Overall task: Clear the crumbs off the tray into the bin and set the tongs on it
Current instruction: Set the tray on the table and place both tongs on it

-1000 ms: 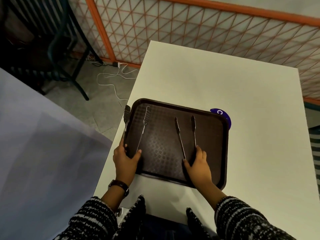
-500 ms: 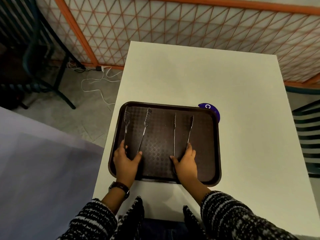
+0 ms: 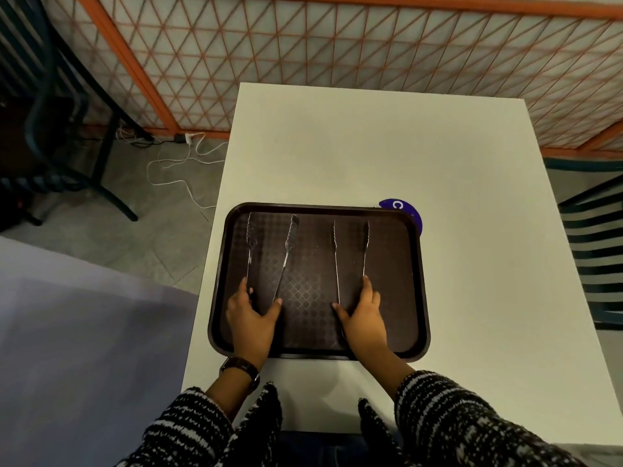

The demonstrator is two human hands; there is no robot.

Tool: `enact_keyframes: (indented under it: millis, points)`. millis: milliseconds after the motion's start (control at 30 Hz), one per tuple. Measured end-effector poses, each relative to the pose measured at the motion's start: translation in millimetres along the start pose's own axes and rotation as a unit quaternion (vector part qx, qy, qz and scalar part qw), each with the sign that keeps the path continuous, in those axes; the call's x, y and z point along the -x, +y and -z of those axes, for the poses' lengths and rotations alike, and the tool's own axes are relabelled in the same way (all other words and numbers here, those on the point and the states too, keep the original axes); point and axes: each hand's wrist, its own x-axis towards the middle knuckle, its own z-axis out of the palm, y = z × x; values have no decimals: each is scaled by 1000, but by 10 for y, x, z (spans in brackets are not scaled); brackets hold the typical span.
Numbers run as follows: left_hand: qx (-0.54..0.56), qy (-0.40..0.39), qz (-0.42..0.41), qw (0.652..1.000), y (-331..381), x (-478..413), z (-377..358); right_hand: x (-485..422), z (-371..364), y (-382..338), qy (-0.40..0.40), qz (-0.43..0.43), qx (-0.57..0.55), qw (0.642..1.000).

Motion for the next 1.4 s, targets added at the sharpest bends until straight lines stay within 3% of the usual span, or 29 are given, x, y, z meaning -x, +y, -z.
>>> enact_keyframes:
  millis: [567, 900, 1267, 1400]
  points:
    - [-82, 33, 59, 994, 85, -79, -382, 29, 74, 175, 47, -12, -32, 998]
    - [-89, 23, 44, 995, -23, -94, -430, 73, 115, 367, 85, -22, -59, 994]
    - [-70, -52, 31, 996, -85, -218, -224, 85, 131, 477, 75, -5, -20, 997]
    - [-73, -22, -46, 996, 121, -277, -105, 22, 366, 375, 43, 17, 36, 998]
